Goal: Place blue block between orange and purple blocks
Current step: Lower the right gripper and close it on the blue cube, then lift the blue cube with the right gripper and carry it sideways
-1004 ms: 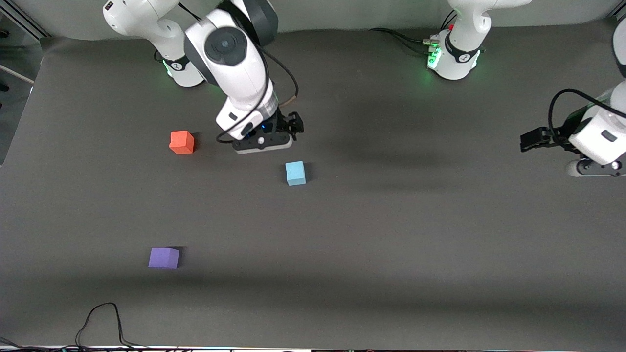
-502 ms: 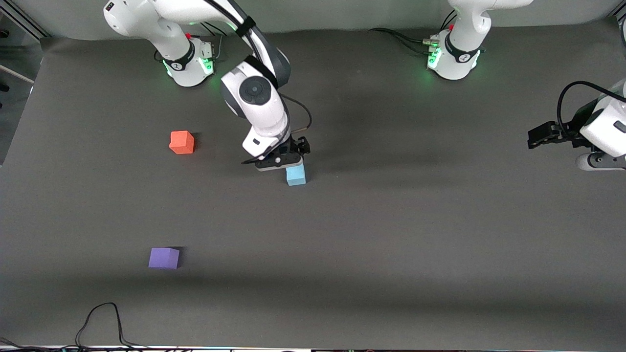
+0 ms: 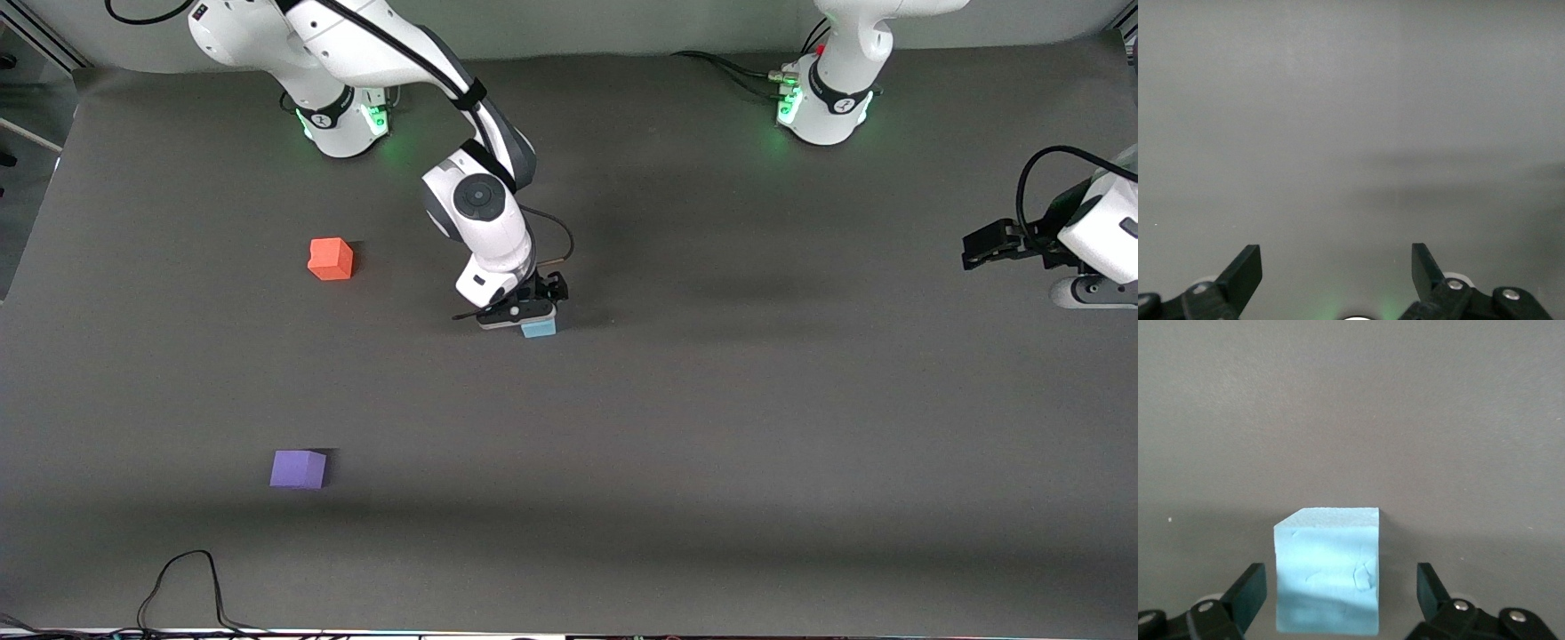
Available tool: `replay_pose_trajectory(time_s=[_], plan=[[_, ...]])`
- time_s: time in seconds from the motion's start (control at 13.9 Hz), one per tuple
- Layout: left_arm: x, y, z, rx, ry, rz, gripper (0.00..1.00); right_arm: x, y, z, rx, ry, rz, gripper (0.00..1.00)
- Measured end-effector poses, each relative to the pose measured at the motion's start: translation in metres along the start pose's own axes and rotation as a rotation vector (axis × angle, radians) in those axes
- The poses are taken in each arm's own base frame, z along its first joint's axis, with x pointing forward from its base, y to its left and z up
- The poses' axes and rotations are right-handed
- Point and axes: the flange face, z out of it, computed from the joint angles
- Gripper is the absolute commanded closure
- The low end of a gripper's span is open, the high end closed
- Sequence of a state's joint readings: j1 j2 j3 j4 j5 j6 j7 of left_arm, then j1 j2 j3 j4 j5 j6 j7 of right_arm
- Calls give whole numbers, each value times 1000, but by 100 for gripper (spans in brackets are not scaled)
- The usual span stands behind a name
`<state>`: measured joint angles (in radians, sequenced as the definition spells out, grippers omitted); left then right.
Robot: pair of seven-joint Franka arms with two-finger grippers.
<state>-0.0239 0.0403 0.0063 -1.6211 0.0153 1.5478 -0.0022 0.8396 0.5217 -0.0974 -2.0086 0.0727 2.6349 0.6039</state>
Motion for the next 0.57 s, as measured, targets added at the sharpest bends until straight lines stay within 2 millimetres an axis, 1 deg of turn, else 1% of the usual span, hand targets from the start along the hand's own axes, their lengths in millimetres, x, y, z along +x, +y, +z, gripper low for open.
replay_pose_trajectory(time_s=[0.22,0.36,0.43,0.57], plan=[[0,0,0,0,-1,3,0,-6,-4,16,4,11,22,0],[0,0,0,0,-1,4,0,-7,-4,20,4,13,34,2],[0,0,0,-1,-1,4,0,-6,-4,20,4,14,36,9],[0,0,0,-3,-1,4,0,-6,-4,19,4,15,38,38]])
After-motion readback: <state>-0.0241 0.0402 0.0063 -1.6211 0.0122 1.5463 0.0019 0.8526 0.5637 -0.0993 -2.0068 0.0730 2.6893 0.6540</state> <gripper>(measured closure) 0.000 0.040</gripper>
